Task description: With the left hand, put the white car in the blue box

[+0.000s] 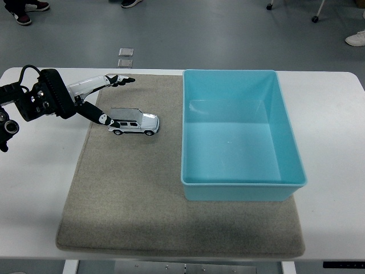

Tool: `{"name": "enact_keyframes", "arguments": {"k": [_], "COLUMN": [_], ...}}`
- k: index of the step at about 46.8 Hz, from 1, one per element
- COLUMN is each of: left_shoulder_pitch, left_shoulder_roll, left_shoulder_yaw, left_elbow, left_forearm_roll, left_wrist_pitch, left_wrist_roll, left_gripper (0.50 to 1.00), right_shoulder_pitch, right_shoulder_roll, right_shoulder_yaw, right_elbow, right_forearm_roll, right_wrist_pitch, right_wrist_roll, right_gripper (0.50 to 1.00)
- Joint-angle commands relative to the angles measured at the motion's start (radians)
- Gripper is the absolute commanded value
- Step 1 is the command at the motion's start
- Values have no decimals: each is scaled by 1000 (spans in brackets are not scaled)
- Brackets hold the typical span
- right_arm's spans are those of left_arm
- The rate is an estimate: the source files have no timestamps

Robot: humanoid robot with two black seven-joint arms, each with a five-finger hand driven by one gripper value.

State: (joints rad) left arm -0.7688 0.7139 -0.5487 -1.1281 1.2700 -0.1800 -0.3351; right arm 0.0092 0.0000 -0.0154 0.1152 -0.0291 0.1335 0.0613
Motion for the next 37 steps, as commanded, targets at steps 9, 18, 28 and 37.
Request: {"name": "enact_keyframes", "arguments": {"k": [9, 18, 28, 37], "left_shoulder_pitch": [-26, -24, -27, -29], "left_shoulder_roll": [-34, -76, -91, -91], "left_shoulder_yaw": [96, 111, 119, 121], "left_elbow": [40, 71, 71, 65], "left_forearm_roll": [32, 109, 118, 124], "left_wrist_pitch": [50, 137, 139, 136], "left_wrist_roll": [2, 5, 7, 5], "left_gripper": [990, 990, 926, 716], "right_shoulder_pitch": [0, 0, 0, 0], "right_shoulder_roll": [0, 0, 0, 0], "right_shoulder_yaw": [0, 0, 0, 0], "right_elbow": [0, 0, 0, 0], "right_forearm_roll": [0, 0, 0, 0], "right_wrist_pitch": [0, 0, 0, 0], "right_wrist_roll": [0, 0, 0, 0], "right_gripper": [936, 936, 936, 936]}}
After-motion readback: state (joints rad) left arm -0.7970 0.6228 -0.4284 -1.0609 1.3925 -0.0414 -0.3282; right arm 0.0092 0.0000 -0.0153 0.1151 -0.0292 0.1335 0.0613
